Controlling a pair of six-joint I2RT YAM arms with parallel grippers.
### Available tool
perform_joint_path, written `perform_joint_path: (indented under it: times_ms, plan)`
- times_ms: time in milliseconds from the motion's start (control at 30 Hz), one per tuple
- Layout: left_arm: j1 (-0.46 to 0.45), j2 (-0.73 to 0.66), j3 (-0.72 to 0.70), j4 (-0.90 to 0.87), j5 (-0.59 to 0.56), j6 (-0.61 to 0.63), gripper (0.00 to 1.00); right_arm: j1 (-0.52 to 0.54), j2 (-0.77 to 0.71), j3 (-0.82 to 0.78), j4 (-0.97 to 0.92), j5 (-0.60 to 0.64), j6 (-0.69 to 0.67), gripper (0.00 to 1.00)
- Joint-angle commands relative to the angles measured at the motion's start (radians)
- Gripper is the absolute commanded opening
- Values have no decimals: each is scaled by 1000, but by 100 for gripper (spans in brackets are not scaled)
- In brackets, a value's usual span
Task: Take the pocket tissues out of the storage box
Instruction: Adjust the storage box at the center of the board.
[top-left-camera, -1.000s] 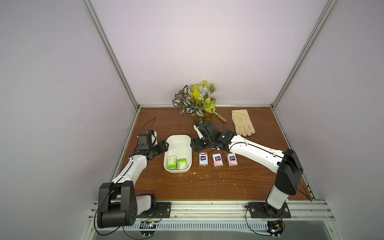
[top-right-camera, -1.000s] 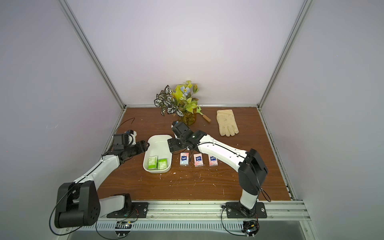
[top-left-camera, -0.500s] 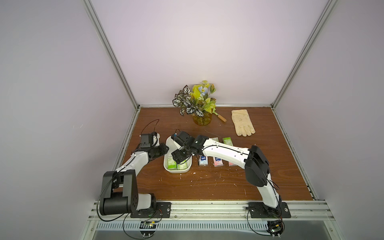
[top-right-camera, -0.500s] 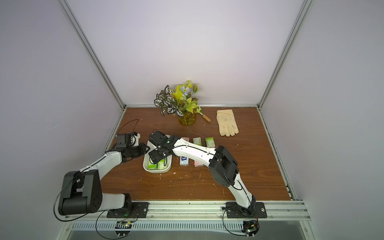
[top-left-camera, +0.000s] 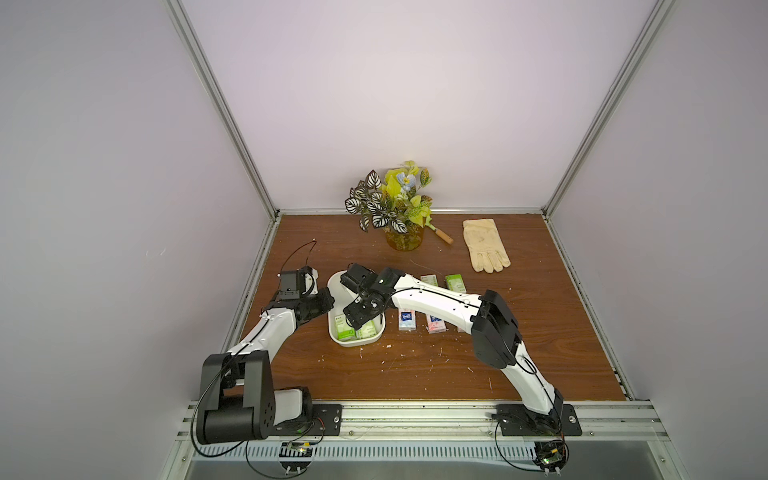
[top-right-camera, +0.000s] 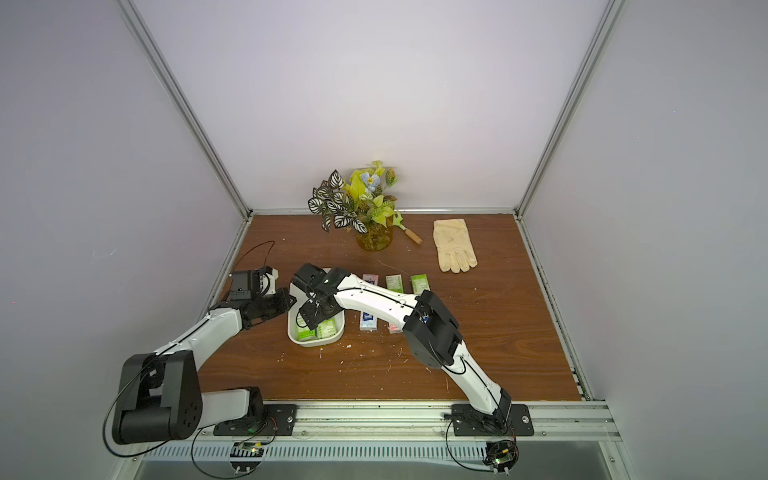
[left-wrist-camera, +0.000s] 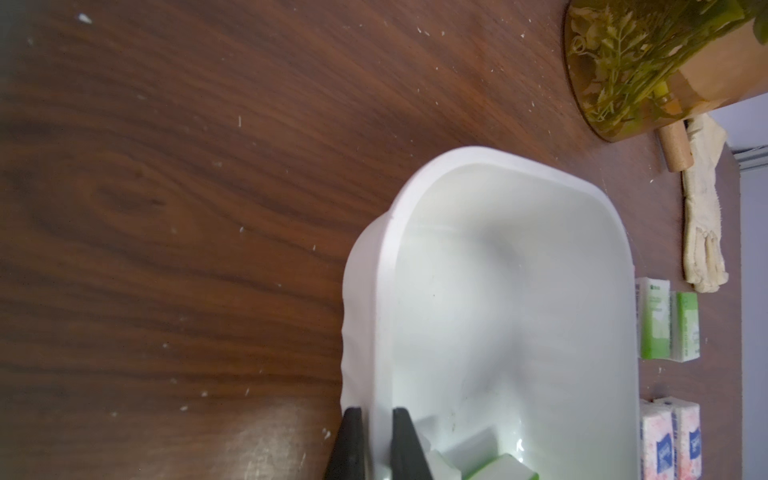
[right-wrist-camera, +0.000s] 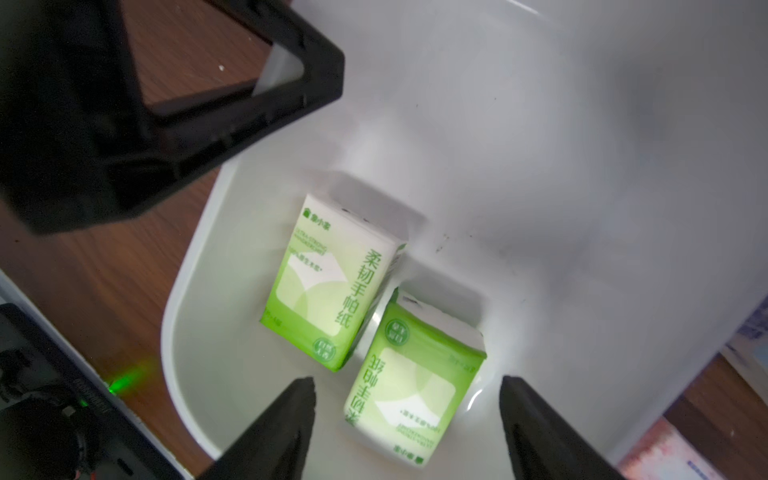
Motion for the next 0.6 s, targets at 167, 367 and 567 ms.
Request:
perform_joint_path:
  times_ms: [167,367,567]
  plan:
    - [-17,-111,-108,91,-25,-163,4,14,44,92,-168,65,57,74]
    - [-23,-125,-123,88,-42,-171,3,15,65,88,-192,77,61,74]
    - [-30,-136,-123,88,-47,-176,3,15,90,82,-199,70,62,74]
